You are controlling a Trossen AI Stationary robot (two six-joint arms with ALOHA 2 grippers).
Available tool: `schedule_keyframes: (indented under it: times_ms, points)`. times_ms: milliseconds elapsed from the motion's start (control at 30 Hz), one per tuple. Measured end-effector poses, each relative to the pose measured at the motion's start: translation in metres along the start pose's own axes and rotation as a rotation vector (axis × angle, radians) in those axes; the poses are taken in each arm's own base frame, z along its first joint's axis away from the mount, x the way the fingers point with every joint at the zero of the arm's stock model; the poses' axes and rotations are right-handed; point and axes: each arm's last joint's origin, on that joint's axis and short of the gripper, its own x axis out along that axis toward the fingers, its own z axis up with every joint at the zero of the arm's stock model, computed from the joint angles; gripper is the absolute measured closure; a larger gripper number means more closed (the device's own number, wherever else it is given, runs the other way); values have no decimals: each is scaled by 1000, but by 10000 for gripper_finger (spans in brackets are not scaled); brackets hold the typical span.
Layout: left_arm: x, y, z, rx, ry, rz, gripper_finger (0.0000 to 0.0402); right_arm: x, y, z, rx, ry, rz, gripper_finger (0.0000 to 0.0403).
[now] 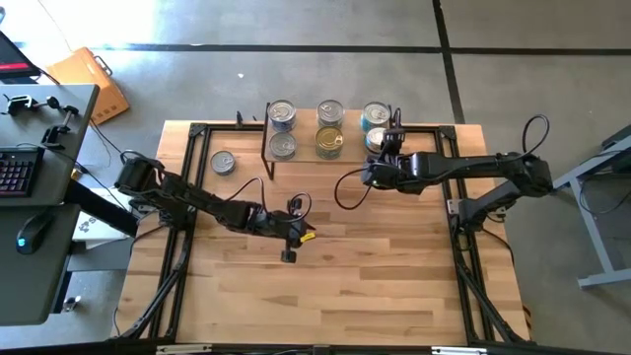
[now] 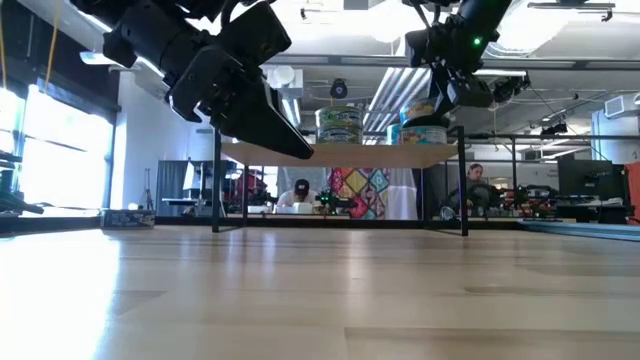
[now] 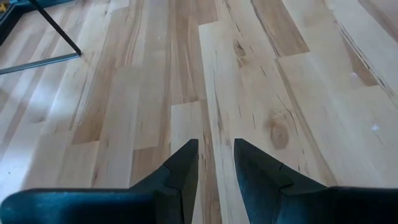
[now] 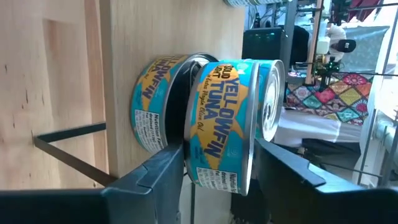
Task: Stack canned seafood by type on shelf
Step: Stack the yellow tuna can on top of the yellow tuna can on the shelf, then stack the blue tuna can on top of the blue tuna can on the shelf
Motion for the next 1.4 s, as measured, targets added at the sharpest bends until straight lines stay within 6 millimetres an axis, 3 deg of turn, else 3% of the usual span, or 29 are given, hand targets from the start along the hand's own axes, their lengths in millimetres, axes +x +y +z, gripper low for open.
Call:
schedule_keyframes:
  times_ms: [233, 500, 700, 800, 933, 1100, 1233, 1400]
  points:
    - [0, 0, 0, 0, 1, 0, 308, -1, 0, 0, 1, -2, 0, 217]
    - [0, 0, 0, 0, 4, 0, 308, -16, 2, -5, -32, -35, 3, 217]
    - [0, 0, -1, -8, 8, -2, 308, -43, 3, -11, 127, -136, 21, 217]
    - [-4, -4, -4, 0, 56, -15, 308, -61, 11, -12, 248, -231, 145, 217]
    - [-29, -9, -23, -70, 326, -7, 308, -85, 29, -10, 341, -317, 351, 217]
    - [-71, -10, -48, -231, 636, 182, 308, -109, 56, -4, 399, -357, 408, 217]
    - [-94, 4, -68, -341, 757, 403, 310, -123, 78, -1, 412, -367, 441, 217]
    - [-104, 34, -84, -560, 743, 572, 332, -138, 102, 0, 412, -387, 428, 217]
